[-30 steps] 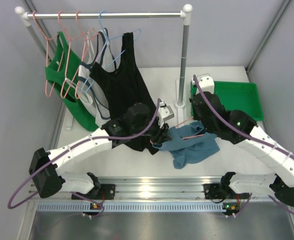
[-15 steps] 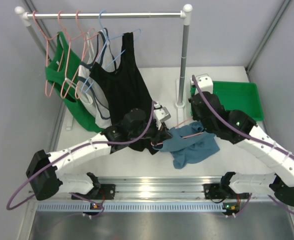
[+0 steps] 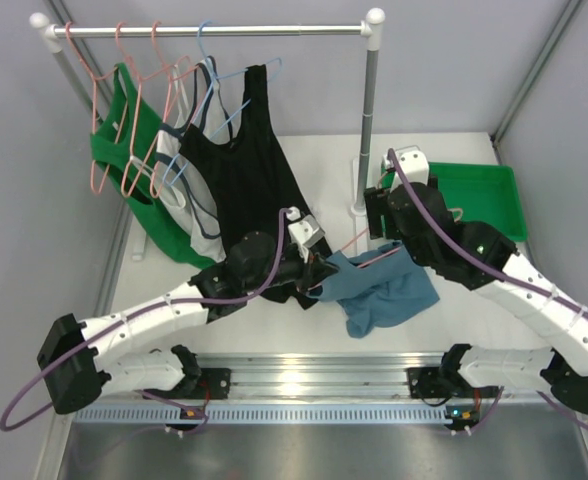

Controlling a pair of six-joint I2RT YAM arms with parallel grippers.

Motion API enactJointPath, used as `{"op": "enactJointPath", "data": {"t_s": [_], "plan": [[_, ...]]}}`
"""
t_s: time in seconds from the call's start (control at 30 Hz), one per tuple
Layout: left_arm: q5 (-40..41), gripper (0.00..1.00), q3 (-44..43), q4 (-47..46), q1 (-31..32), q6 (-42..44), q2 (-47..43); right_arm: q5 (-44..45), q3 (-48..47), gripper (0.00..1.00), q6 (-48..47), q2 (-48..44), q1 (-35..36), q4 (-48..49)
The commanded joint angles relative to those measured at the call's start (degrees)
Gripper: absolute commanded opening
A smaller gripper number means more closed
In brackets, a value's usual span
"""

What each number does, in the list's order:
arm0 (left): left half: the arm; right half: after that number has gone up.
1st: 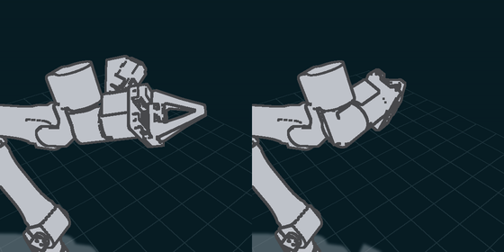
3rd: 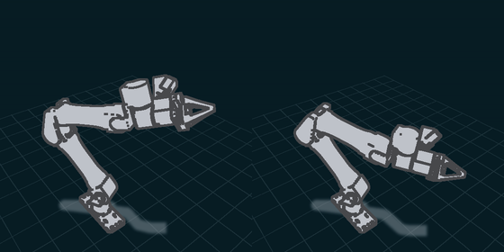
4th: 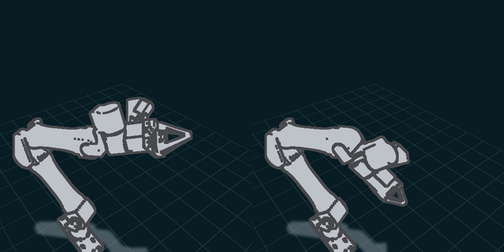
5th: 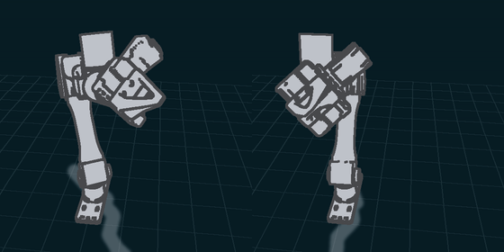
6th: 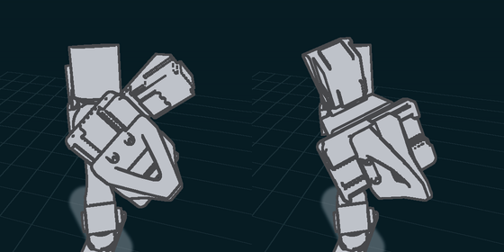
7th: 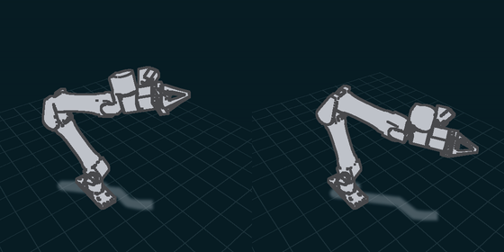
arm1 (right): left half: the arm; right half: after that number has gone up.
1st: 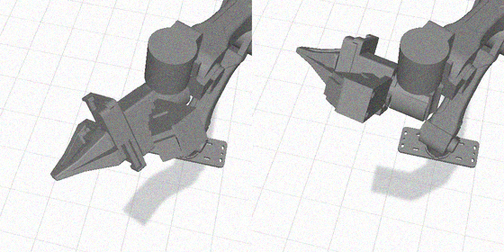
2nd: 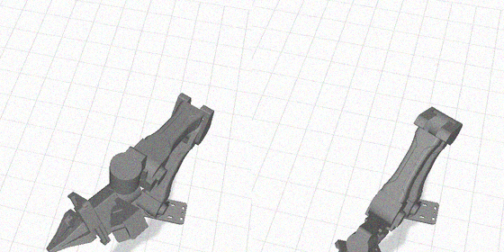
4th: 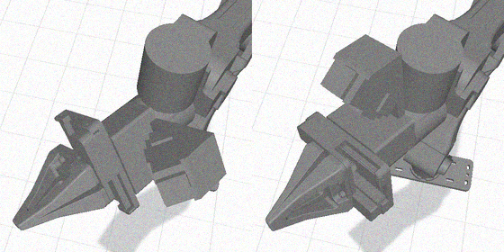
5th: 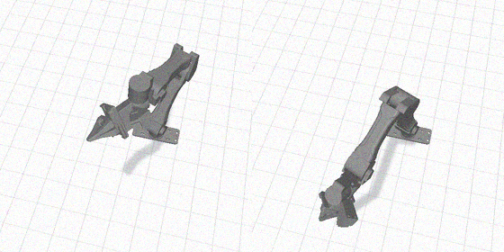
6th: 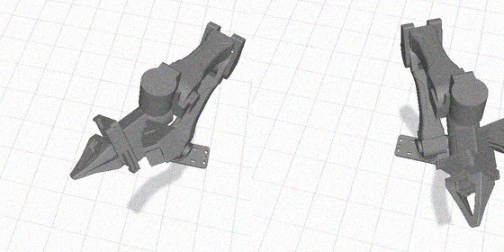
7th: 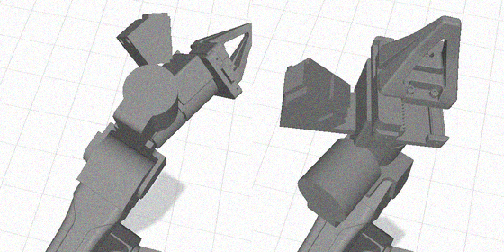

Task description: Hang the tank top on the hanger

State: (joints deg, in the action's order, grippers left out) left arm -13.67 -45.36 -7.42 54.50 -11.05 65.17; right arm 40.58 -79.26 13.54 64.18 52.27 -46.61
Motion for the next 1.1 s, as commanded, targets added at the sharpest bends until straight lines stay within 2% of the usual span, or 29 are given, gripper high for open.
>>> {"op": "enactJointPath", "data": {"t_s": [0.0,0.17,0.4,0.53,0.57,0.87,1.07], "plan": [[3.03,0.0,0.36,-7.0,0.17,-1.34,-2.5,-0.5,-1.33,0.77,-0.8,-3.36,0.9,2.92],[5.4,0.0,-0.17,-4.27,0.17,-1.87,-3.9,-1.47,-1.33,0.89,-0.27,-5.82,0.9,2.32],[10.84,0.0,-2.52,1.35,0.17,-1.34,-6.8,-1.03,-0.36,0.97,0.7,-11.97,0.99,1.52],[13.14,0.0,-6.13,6.35,0.17,-0.99,-8.56,-0.59,-0.63,0.99,1.14,-14.87,0.9,0.56],[14.88,0.0,-7.44,10.11,0.17,-0.64,-9.0,-0.41,-0.8,1.0,1.22,-15.75,0.9,0.29],[20.61,0.0,-27.65,28.15,0.17,2.17,-8.04,3.28,-2.3,1.0,-0.09,-18.74,0.9,-1.73],[22.37,0.0,-46.46,42.3,0.08,4.45,-3.74,4.07,-2.74,1.0,-0.62,-19.27,0.82,-1.91]]}}
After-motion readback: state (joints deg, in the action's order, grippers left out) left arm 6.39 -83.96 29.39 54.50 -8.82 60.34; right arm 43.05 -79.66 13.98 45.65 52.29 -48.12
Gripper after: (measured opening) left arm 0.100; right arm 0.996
